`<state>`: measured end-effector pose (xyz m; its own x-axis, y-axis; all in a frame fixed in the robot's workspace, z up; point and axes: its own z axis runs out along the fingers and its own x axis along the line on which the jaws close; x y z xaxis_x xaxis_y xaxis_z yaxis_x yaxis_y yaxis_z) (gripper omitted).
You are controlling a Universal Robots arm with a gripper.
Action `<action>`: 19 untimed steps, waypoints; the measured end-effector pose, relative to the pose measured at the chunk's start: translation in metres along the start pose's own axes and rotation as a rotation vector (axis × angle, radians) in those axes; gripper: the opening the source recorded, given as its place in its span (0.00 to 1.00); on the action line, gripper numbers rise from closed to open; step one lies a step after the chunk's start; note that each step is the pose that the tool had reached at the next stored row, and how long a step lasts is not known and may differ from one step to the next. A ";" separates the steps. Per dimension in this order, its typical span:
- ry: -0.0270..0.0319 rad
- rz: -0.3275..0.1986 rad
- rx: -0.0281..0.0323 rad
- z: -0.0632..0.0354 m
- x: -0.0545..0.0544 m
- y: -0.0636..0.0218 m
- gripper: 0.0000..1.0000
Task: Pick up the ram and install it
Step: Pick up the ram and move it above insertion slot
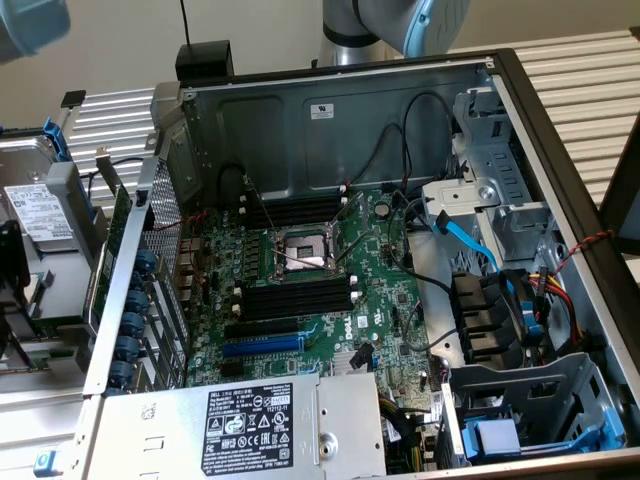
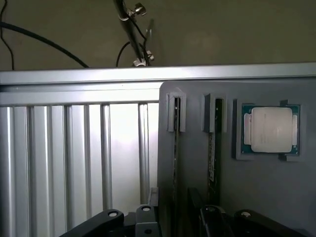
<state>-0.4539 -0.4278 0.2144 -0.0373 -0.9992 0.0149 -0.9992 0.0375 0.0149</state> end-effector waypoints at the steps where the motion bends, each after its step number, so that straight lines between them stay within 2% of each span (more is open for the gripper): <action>1: -0.0006 0.000 0.0002 0.0010 0.000 0.0001 0.36; 12: -0.0174 0.000 -0.0006 0.0107 0.000 0.0001 0.36; 19: -0.0209 0.000 -0.0007 0.0126 0.000 0.0000 0.36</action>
<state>-0.4542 -0.4279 0.2018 -0.0371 -0.9993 -0.0060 -0.9992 0.0370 0.0156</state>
